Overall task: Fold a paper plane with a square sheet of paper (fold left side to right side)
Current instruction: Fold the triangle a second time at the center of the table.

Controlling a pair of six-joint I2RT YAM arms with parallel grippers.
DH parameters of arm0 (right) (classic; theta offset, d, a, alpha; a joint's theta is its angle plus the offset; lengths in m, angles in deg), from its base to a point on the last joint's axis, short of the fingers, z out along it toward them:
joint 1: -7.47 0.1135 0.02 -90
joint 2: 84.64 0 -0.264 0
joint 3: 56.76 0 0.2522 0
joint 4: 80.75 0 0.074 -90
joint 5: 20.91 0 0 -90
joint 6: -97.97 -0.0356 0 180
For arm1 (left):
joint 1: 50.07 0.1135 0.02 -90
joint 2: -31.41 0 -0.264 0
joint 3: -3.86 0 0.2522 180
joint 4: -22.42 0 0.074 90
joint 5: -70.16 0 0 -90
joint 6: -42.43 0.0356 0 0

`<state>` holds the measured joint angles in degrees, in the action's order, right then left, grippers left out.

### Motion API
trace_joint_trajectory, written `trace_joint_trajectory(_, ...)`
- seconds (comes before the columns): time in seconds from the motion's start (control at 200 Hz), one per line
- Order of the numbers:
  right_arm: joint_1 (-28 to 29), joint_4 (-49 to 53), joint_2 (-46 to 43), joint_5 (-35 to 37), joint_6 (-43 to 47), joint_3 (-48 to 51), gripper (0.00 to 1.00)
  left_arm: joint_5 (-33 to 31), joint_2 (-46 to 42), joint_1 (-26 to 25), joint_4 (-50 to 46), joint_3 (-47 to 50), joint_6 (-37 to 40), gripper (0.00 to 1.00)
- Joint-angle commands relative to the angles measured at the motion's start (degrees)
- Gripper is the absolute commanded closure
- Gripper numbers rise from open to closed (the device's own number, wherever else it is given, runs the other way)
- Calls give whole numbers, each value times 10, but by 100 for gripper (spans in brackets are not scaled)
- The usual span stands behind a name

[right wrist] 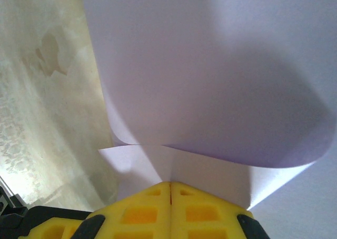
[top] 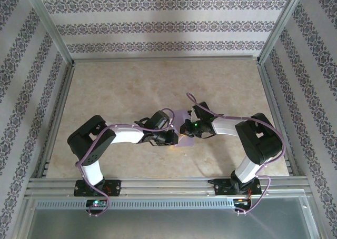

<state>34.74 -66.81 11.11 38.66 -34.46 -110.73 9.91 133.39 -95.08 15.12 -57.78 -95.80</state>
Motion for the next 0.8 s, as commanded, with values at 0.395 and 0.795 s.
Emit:
trace_joint_trajectory(0.395, 6, 31, 3, 11, 11, 11, 100, -18, 16, -5, -36, 9, 20, 89)
trace_joint_trajectory(0.795, 4, 35, -79, 10, 10, -8, 100, -59, 18, -13, -101, -4, 48, 97)
